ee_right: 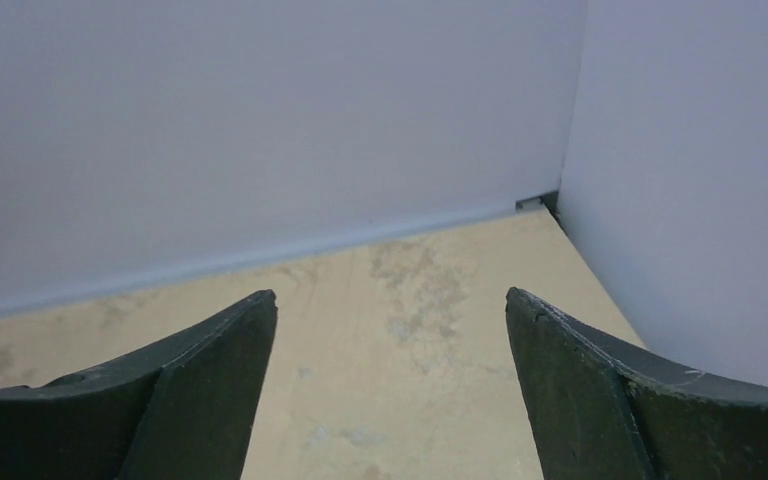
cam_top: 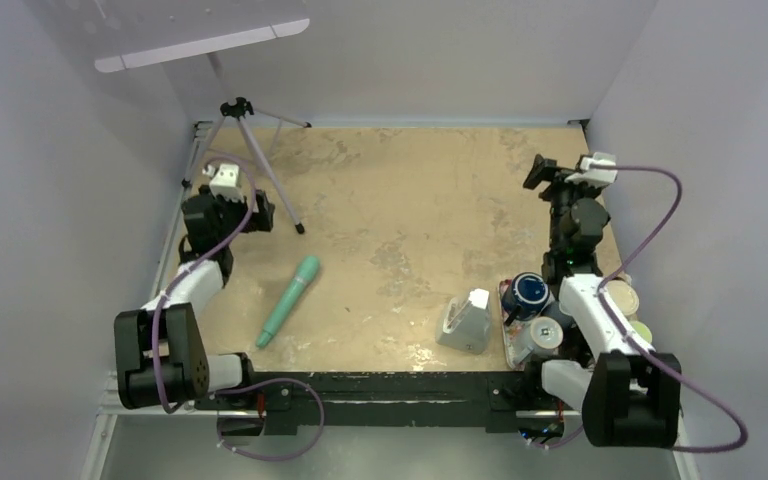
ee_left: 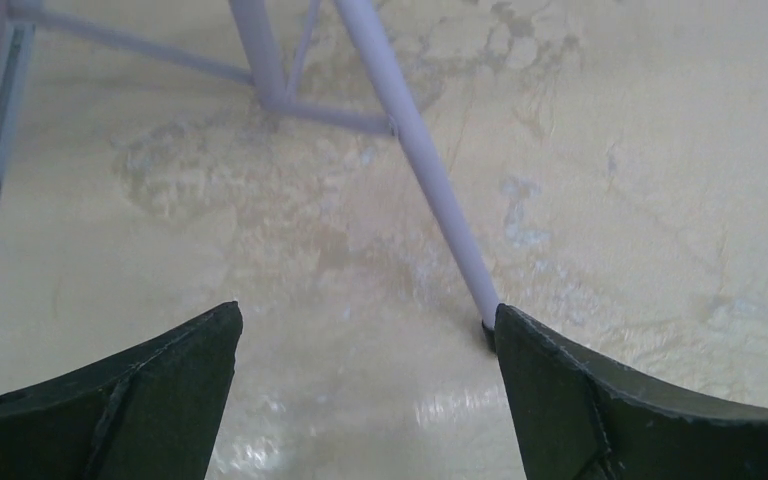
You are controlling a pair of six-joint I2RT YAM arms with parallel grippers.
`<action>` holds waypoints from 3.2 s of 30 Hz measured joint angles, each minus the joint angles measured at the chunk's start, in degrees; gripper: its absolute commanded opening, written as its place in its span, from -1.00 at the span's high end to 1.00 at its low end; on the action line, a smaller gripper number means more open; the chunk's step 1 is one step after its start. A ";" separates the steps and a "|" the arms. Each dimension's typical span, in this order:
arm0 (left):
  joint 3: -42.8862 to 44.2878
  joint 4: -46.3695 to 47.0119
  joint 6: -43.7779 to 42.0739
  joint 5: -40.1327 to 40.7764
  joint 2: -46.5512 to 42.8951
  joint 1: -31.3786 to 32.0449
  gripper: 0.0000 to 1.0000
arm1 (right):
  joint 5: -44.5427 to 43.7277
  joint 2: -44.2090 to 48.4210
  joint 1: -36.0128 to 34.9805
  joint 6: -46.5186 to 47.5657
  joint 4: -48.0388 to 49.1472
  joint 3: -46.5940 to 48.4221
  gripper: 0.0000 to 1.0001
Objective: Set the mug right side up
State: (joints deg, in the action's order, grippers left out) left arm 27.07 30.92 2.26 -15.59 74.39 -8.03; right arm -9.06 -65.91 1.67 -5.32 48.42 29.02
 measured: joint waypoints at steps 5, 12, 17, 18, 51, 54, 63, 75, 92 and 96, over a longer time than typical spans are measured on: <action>17.53 -24.41 -7.74 -8.57 -2.25 -1.16 -1.00 | 0.98 7.63 -0.04 -5.44 -25.86 15.19 -0.49; 26.18 -60.76 -19.98 -15.23 -5.81 0.59 -0.91 | -3.82 10.38 -5.11 -14.14 -63.34 26.77 -0.35; 30.08 -76.54 -21.49 -18.84 -5.77 2.38 -0.86 | -7.45 7.30 -12.83 -21.86 -85.83 28.28 -0.13; 31.08 -78.40 -21.44 -19.41 -5.75 2.71 -0.85 | -7.58 7.04 -14.10 -23.71 -90.05 28.28 -0.08; 39.45 -85.50 -17.86 -23.19 0.17 3.32 -0.77 | -9.70 16.59 -22.99 -51.78 -106.22 12.24 0.00; 40.24 -85.90 -17.86 -23.21 0.81 3.34 -0.77 | -11.45 17.29 -22.99 -53.31 -105.33 12.13 -0.04; 42.18 -86.75 -18.38 -23.17 2.23 3.34 -0.77 | -11.08 11.45 -23.54 -53.77 -102.40 11.98 -0.11; 42.99 -87.21 -18.56 -23.19 2.62 3.34 -0.77 | -13.70 8.94 -23.06 -53.16 -94.05 11.82 -0.21; 43.04 -87.14 -18.93 -23.19 2.62 3.34 -0.75 | -11.78 6.21 -21.49 -46.66 -89.96 12.92 0.12; 43.04 -87.12 -18.99 -23.19 2.60 3.34 -0.75 | -10.62 -0.59 -21.49 -45.05 -87.76 12.92 0.09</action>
State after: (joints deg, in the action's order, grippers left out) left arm 70.11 -56.21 -16.73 -38.79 76.99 -4.69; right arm -19.68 -66.50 -19.81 -50.37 -39.33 41.93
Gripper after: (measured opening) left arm 0.878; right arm 0.441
